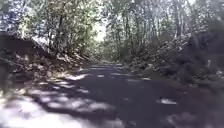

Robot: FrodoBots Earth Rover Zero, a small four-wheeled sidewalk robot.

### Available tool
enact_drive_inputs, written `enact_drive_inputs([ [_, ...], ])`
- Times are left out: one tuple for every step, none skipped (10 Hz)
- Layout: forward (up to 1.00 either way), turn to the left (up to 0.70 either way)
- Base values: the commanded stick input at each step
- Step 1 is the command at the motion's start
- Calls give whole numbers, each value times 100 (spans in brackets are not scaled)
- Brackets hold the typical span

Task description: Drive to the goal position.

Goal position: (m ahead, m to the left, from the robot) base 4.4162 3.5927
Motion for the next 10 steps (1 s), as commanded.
enact_drive_inputs([
  [51,0],
  [60,0],
  [70,0],
  [70,0],
  [70,0],
  [70,0],
  [70,0],
  [70,0],
  [70,0],
  [70,0],
])
